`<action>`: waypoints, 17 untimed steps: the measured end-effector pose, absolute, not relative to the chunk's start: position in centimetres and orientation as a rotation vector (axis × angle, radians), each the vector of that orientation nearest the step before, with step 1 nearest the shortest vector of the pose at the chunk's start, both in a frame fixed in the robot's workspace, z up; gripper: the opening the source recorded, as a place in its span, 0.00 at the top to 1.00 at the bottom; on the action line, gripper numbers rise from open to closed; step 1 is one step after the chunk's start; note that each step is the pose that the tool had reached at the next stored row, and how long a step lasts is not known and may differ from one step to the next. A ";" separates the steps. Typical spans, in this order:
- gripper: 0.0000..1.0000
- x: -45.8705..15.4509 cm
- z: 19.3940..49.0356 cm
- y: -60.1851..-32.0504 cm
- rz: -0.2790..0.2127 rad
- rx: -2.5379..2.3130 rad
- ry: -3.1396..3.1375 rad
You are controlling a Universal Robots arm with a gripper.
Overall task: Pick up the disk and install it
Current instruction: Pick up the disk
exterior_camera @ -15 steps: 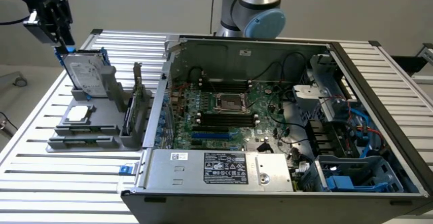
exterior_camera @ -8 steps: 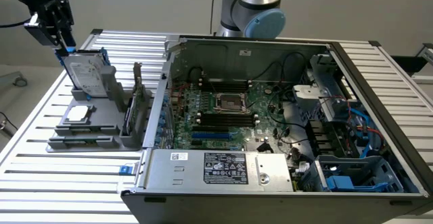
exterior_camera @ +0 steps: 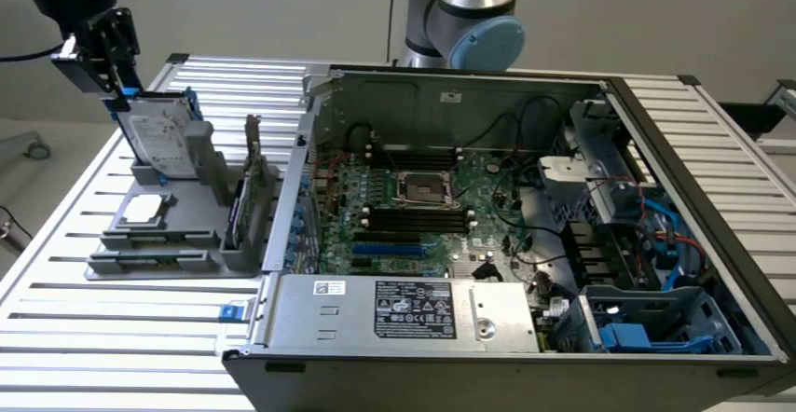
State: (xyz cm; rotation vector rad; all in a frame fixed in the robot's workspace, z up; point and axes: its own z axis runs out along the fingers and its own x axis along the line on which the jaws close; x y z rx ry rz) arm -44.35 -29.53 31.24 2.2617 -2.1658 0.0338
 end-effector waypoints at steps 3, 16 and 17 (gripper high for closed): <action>0.49 -44.4 30.8 -29.5 0.034 2.262 -2.166; 0.49 -44.4 29.2 -29.5 0.034 2.262 -2.166; 0.49 -44.4 29.2 -29.5 0.034 2.262 -2.166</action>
